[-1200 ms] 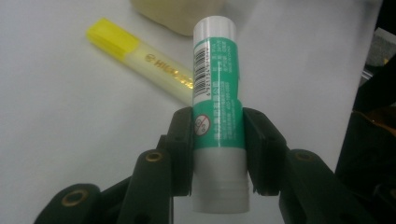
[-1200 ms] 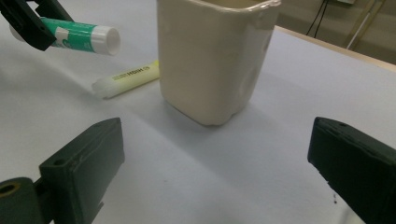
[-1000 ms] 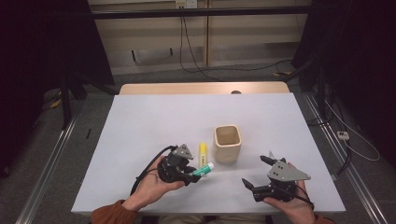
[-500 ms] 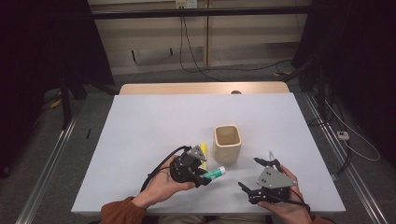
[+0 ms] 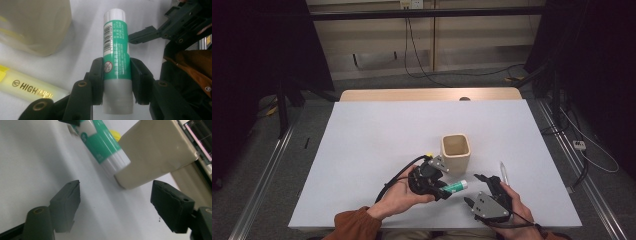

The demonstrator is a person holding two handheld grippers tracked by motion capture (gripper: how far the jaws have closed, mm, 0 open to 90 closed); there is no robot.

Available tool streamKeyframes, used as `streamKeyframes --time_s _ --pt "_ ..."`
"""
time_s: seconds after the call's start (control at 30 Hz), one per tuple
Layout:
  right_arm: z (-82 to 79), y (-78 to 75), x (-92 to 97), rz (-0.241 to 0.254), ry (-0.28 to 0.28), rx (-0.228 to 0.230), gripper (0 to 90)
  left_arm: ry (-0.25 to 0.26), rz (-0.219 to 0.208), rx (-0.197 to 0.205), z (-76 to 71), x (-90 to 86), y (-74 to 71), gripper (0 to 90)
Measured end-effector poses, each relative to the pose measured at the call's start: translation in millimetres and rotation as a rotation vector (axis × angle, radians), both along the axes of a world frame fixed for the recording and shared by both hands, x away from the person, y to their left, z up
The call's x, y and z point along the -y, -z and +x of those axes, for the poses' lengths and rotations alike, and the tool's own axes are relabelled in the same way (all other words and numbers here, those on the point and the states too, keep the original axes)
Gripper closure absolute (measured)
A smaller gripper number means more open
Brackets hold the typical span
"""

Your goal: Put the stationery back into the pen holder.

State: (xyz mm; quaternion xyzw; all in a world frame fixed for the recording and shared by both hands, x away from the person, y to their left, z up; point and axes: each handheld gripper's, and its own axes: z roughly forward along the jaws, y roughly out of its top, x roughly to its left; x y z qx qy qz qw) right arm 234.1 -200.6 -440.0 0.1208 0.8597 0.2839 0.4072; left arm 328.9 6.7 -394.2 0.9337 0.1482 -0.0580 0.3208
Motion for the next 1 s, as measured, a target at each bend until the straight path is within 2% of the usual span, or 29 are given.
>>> streamKeyframes --time_s 0.1,0.17,0.2,0.23,0.33,0.47,0.5,0.6,0.7,0.8,0.83,0.87,0.9,0.93,1.0 --pt "-4.9 -0.2 -3.8 -0.040 -0.008 0.049 27.7 0.002 -0.003 -0.015 0.0 3.7 0.9 65.8" --pt "-5.6 -0.4 -5.6 -0.084 -0.027 0.088 29.3 0.004 0.003 -0.013 -0.1 6.3 0.4 65.8" --pt "-6.1 0.0 -6.8 -0.100 -0.033 0.102 29.9 0.011 -0.009 -0.024 0.2 7.6 0.9 65.8" --pt "-6.6 0.5 -8.0 -0.122 -0.042 0.114 31.2 0.004 0.003 -0.016 0.2 9.0 0.1 65.8" --pt "-9.0 2.3 -12.1 -0.171 -0.058 0.149 33.6 0.013 -0.002 -0.031 1.6 12.2 1.2 65.8" --pt "-11.8 3.2 -15.6 -0.198 -0.077 0.164 39.9 0.002 0.002 -0.031 0.4 15.0 1.1 65.8" --pt "-12.5 3.2 -15.9 -0.211 -0.079 0.176 41.2 0.016 0.010 -0.026 1.4 15.1 0.7 65.8" --pt "-13.1 3.8 -17.1 -0.221 -0.092 0.188 44.3 0.012 -0.002 -0.045 0.3 18.4 1.5 65.8" --pt "-13.6 6.0 -19.0 -0.259 -0.101 0.209 45.1 0.026 0.003 -0.043 0.9 22.1 2.2 65.8" --pt "-14.4 6.4 -20.3 -0.293 -0.118 0.225 48.6 0.014 0.005 -0.040 -0.9 25.3 2.8 65.8" --pt "-14.9 6.6 -20.6 -0.296 -0.119 0.226 49.5 0.019 -0.006 -0.051 -0.6 25.6 3.6 65.8" --pt "-14.9 6.6 -20.8 -0.297 -0.127 0.229 50.9 0.021 0.013 -0.039 -0.5 25.7 3.0 65.8" --pt "-15.3 6.6 -21.0 -0.299 -0.123 0.243 52.5 0.018 0.003 -0.046 -0.9 26.2 3.9 65.8" --pt "-15.5 6.8 -21.1 -0.302 -0.126 0.247 54.9 0.029 0.015 -0.042 -0.3 26.3 3.9 65.8" --pt "-15.6 7.3 -21.9 -0.319 -0.142 0.243 56.9 0.024 0.004 -0.051 -0.2 26.8 4.4 65.8"
